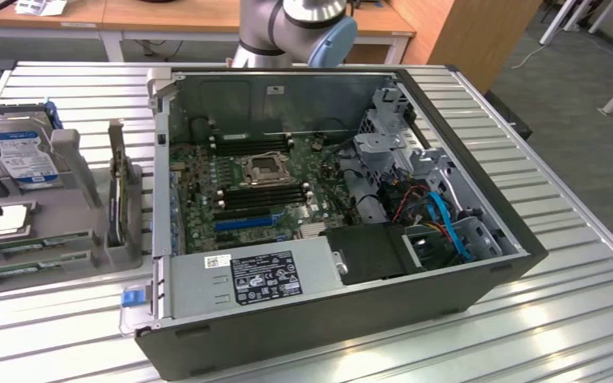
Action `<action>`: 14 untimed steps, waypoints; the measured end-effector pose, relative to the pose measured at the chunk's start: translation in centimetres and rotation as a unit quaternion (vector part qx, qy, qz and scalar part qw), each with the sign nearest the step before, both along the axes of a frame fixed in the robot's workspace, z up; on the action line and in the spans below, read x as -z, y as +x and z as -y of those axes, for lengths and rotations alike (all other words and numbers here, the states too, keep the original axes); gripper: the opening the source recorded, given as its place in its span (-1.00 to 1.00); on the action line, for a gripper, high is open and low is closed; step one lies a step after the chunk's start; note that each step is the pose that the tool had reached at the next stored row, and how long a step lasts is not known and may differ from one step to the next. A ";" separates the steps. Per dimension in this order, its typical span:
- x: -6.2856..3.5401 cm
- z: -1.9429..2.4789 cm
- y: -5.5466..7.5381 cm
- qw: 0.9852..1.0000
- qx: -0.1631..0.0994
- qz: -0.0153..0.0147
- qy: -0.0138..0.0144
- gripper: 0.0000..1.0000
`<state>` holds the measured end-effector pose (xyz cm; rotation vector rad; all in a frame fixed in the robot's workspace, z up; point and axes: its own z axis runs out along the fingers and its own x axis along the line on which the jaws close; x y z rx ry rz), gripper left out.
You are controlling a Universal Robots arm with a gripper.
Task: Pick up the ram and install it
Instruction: 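Pick up the ram and move it above insertion slot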
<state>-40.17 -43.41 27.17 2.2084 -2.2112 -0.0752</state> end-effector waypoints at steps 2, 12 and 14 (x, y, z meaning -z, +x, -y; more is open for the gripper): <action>0.00 0.12 0.0 1.000 0.000 0.000 0.000 -0.30; 0.00 0.94 0.0 1.000 0.000 0.000 0.000 -0.30; 0.00 1.19 0.0 1.000 0.000 0.000 0.000 -0.30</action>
